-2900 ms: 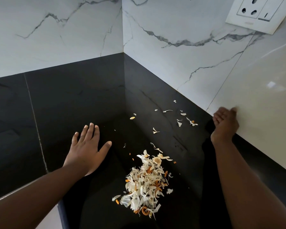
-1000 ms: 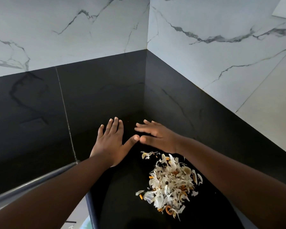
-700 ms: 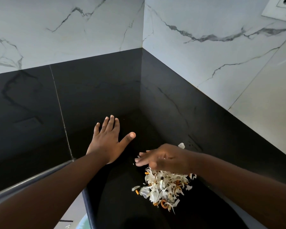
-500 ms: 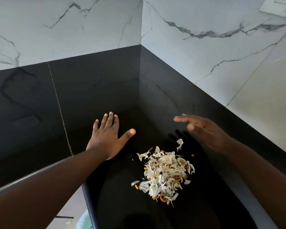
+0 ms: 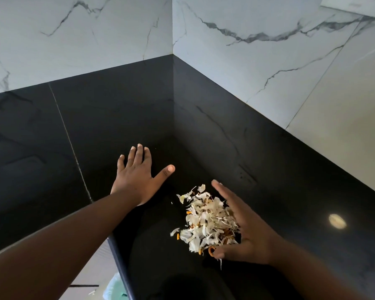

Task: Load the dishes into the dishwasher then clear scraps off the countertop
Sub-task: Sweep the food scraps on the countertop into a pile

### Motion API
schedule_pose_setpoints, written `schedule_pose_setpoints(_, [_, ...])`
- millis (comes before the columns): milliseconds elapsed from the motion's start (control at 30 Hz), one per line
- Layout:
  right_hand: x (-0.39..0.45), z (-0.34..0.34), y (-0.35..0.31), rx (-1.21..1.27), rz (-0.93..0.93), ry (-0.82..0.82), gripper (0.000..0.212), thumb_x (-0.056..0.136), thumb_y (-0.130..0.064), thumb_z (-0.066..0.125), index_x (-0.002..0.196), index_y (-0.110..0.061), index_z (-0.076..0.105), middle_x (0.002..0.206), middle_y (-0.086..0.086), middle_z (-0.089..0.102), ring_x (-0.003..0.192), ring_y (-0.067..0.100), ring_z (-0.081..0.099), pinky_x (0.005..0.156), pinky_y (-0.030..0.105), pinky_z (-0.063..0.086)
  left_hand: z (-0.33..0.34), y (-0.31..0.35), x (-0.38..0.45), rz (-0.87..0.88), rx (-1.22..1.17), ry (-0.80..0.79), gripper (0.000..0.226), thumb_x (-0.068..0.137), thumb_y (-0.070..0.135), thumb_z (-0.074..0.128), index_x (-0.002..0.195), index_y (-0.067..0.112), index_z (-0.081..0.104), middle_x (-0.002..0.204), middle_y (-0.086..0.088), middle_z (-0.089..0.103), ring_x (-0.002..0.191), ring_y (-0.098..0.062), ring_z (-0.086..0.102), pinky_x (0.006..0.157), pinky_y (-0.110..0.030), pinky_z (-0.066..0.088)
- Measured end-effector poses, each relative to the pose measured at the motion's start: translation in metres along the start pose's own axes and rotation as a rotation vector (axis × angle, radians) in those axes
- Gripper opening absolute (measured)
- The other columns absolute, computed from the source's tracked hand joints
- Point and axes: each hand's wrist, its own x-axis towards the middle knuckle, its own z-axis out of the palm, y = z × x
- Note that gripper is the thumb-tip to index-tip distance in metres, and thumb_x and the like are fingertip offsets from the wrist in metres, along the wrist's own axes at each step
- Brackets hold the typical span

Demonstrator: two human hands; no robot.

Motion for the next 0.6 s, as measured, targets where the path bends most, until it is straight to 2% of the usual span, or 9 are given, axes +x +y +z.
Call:
schedule_pose_setpoints(33, [-0.009,0.006,-0.001,0.009,0.052,0.063,0.123,0.052,-0.084,0.066,0.144,-0.057,-0.011,0.153,-0.036,-0.006,0.140,-0.015,0.000,0.113,0.021,0.015,0.000,0.000,0.000,0.002,0.003,0.000,0.124,0.060,0.090,-0.020,0.153,0.011,0.000,0.161,-0.009,-0.007,0.148,-0.022,-0.011,0.120,-0.048,0.000])
schedule_pose_setpoints(100, [-0.026,0.020,-0.007,-0.142,0.143,0.138,0.128,0.047,-0.094,0.058,0.138,-0.057,-0.025,0.150,-0.036,-0.020,0.138,-0.015,-0.013,0.112,0.018,0.006,0.000,0.001,0.000,0.001,0.004,-0.003,0.118,0.064,0.088,-0.013,0.153,0.011,0.000,0.161,-0.009,-0.007,0.148,-0.022,-0.012,0.120,-0.048,-0.001])
schedule_pose_setpoints(167, [-0.034,0.033,-0.016,-0.309,0.213,0.147,0.134,0.043,-0.102,0.044,0.133,-0.047,-0.039,0.146,-0.025,-0.039,0.138,-0.003,-0.031,0.112,0.022,-0.008,-0.001,0.002,0.000,-0.005,0.009,-0.008,0.116,0.066,0.087,-0.010,0.153,0.011,-0.001,0.161,-0.009,-0.008,0.148,-0.023,-0.012,0.120,-0.048,-0.001])
schedule_pose_setpoints(233, [-0.030,0.042,-0.024,-0.384,0.277,0.157,0.136,0.043,-0.104,0.038,0.129,-0.042,-0.046,0.141,-0.017,-0.050,0.134,0.007,-0.042,0.110,0.029,-0.016,-0.001,0.001,0.000,-0.004,0.015,-0.012,0.117,0.066,0.087,-0.010,0.153,0.010,-0.001,0.161,-0.009,-0.008,0.148,-0.023,-0.012,0.120,-0.048,-0.001])
schedule_pose_setpoints(300, [-0.018,0.048,-0.030,-0.391,0.306,0.209,0.137,0.045,-0.103,0.038,0.134,-0.039,-0.043,0.143,-0.011,-0.050,0.135,0.015,-0.042,0.112,0.035,-0.018,0.000,0.000,-0.001,-0.004,0.019,-0.009,0.118,0.066,0.088,-0.011,0.153,0.010,-0.002,0.161,-0.010,-0.008,0.148,-0.024,-0.012,0.120,-0.049,-0.001])
schedule_pose_setpoints(400, [0.002,0.054,-0.037,-0.390,0.312,0.299,0.135,0.049,-0.100,0.041,0.142,-0.036,-0.034,0.151,-0.007,-0.039,0.141,0.020,-0.033,0.116,0.041,-0.014,0.000,0.000,-0.001,0.004,0.016,-0.009,0.118,0.067,0.088,-0.010,0.153,0.009,-0.002,0.161,-0.010,-0.008,0.148,-0.024,-0.013,0.119,-0.049,-0.002])
schedule_pose_setpoints(533, [0.018,0.057,-0.044,-0.403,0.318,0.337,0.130,0.054,-0.097,0.042,0.147,-0.035,-0.024,0.156,-0.007,-0.029,0.144,0.018,-0.027,0.119,0.041,-0.010,-0.002,0.000,-0.002,0.024,0.006,0.000,0.116,0.069,0.089,-0.006,0.153,0.009,-0.001,0.161,-0.012,-0.007,0.148,-0.026,-0.012,0.119,-0.050,-0.002])
schedule_pose_setpoints(600, [0.019,0.057,-0.046,-0.376,0.308,0.363,0.129,0.054,-0.095,0.046,0.149,-0.036,-0.018,0.155,-0.013,-0.027,0.143,0.012,-0.027,0.118,0.038,-0.009,-0.003,-0.002,-0.003,0.040,-0.006,-0.003,0.115,0.069,0.089,-0.006,0.153,0.011,-0.002,0.161,-0.013,-0.007,0.147,-0.028,-0.013,0.118,-0.052,-0.003])
